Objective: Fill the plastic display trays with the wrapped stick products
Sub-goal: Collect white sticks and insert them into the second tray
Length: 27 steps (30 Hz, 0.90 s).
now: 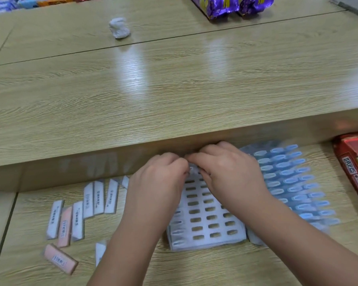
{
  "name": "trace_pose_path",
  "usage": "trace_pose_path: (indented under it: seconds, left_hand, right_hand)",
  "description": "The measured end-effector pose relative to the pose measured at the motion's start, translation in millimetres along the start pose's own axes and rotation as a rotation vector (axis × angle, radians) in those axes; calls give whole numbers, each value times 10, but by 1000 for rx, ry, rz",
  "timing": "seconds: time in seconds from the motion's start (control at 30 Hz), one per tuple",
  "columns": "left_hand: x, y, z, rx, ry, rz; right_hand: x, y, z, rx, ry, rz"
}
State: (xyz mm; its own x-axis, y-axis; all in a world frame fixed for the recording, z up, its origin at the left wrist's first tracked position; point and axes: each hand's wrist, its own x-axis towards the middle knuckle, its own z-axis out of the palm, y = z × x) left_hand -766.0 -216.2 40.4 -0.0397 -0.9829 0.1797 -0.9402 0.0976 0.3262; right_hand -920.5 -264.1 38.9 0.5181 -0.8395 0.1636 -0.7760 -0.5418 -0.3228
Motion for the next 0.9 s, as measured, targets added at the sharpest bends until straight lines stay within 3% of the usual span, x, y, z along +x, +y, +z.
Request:
trace_pose_path:
  seconds: [0.17, 0.27, 0.37, 0.43, 0.57, 0.77, 0.9]
  left_hand:
    - [-76, 39, -16, 71, 6, -33]
    - [-326, -27, -40, -45, 106, -81]
    - [-774, -183, -74, -194, 179, -281]
    - [-1057, -379, -78, -243, 212, -482]
    - [-1355, -849, -134, -177, 196, -772]
    - [-1050, -1329, -173, -23, 137, -750]
    - [-828, -1485, -135, 86, 59, -736]
  right_hand:
    - [-39, 1, -4, -28, 20, -42]
    - [-146, -122, -8, 35, 132, -26]
    - [-303, -464, 16, 125, 199, -54]
    - [-376, -778, 63, 172, 148, -117]
    - [-286, -1384, 311, 125, -136, -185]
    - [196, -1689, 824, -167, -260, 131]
    - [351, -1668, 917, -243, -303, 236]
